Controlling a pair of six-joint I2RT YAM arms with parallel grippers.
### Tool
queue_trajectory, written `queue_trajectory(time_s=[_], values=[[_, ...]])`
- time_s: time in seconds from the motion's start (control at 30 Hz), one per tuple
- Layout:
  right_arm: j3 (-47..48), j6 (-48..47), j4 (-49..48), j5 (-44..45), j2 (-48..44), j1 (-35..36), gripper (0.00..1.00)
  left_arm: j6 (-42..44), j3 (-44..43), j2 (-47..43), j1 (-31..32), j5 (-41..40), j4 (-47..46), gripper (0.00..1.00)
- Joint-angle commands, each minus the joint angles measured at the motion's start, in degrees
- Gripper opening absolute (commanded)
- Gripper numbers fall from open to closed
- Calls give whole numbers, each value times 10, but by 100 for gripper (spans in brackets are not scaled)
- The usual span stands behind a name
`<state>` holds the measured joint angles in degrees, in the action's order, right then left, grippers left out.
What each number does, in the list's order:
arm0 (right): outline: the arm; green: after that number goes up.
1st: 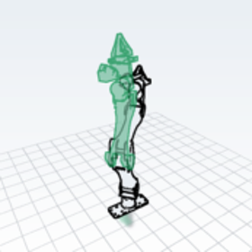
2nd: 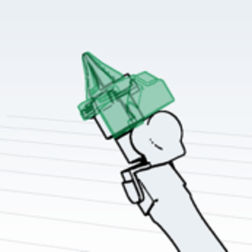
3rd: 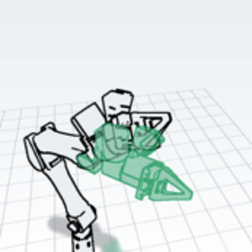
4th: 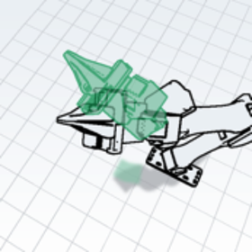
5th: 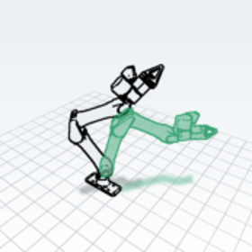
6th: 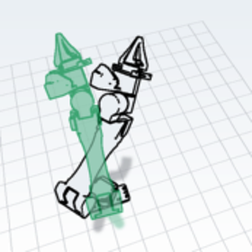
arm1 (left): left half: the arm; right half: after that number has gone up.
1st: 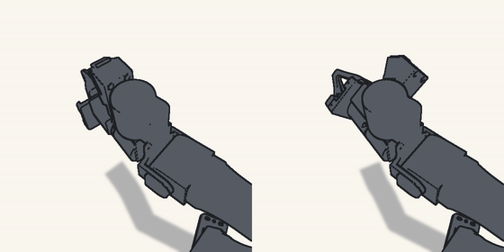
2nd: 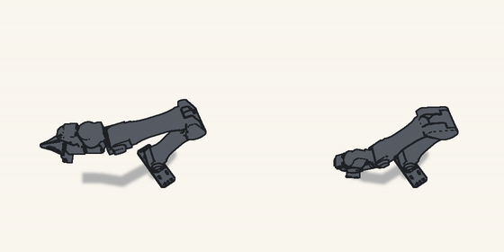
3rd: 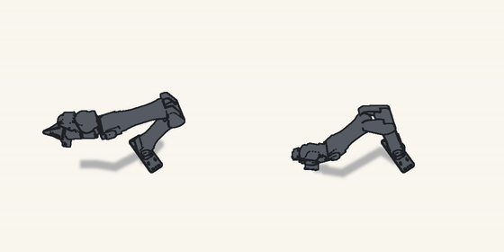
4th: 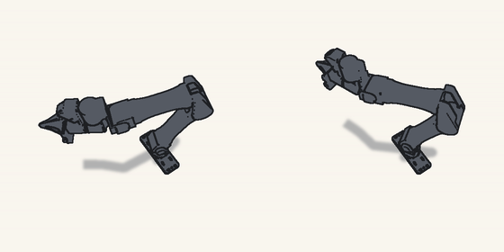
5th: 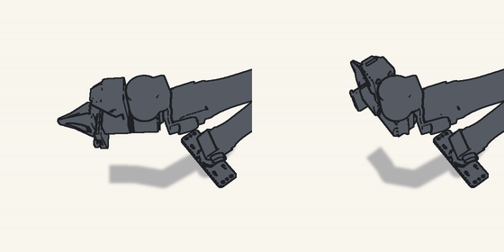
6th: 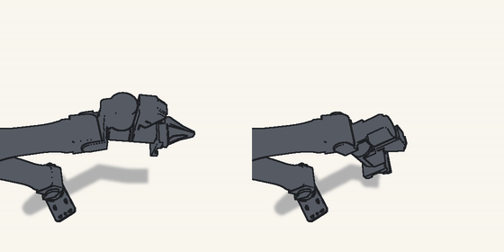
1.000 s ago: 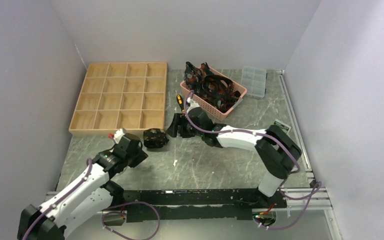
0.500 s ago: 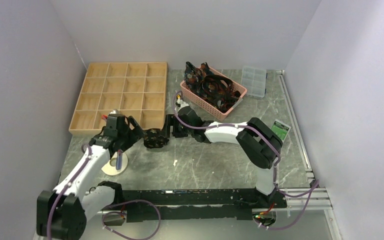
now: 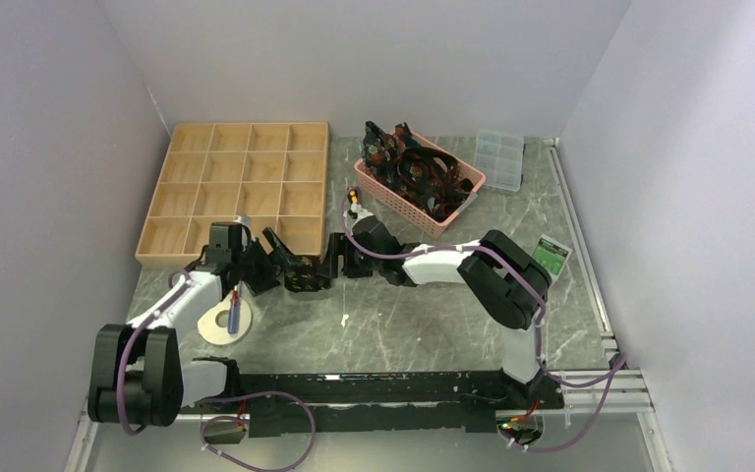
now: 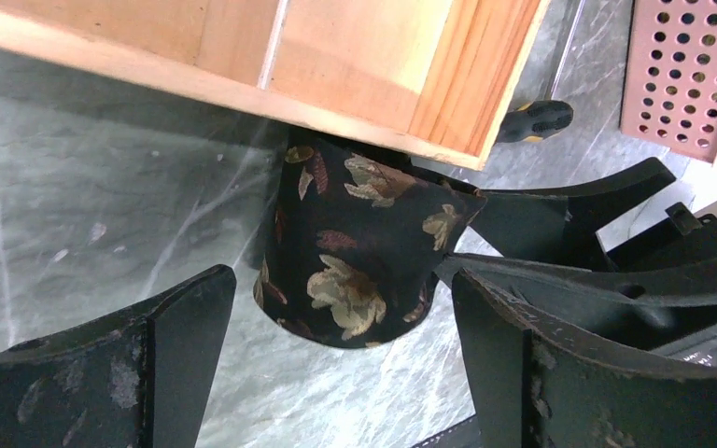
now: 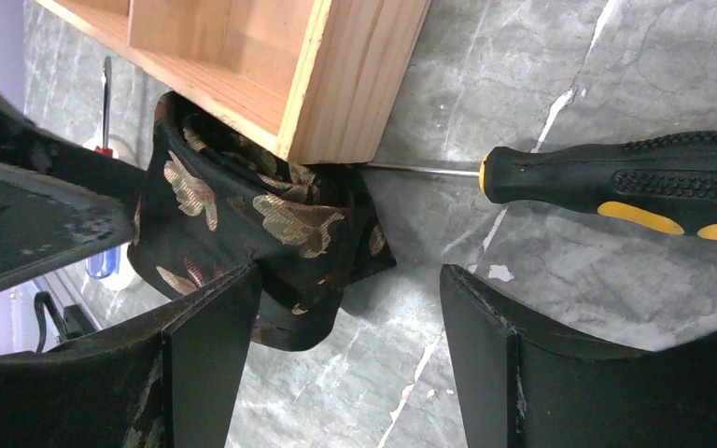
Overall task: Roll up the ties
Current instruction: Pick up the tie at the center of the board.
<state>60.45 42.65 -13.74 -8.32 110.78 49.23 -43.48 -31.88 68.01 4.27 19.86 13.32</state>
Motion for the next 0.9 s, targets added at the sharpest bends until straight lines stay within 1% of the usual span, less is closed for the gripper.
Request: queue_trajectory(time_s=[0.0, 0.43, 0.67, 0.73, 0.87], values=[[-24, 3, -23, -9, 0, 1, 75, 21, 6, 46, -3, 54, -69, 90], [-48, 10, -42, -18, 8, -5, 74, 19, 13, 112, -3, 83, -158, 85], [-51, 11, -47, -22, 11, -6, 74, 18, 18, 146, 2, 120, -190, 77], [-52, 11, -48, -23, 10, -6, 74, 19, 18, 147, 9, 125, -189, 77], [-50, 11, -47, -21, 13, -7, 74, 16, 19, 132, 13, 123, -176, 82]])
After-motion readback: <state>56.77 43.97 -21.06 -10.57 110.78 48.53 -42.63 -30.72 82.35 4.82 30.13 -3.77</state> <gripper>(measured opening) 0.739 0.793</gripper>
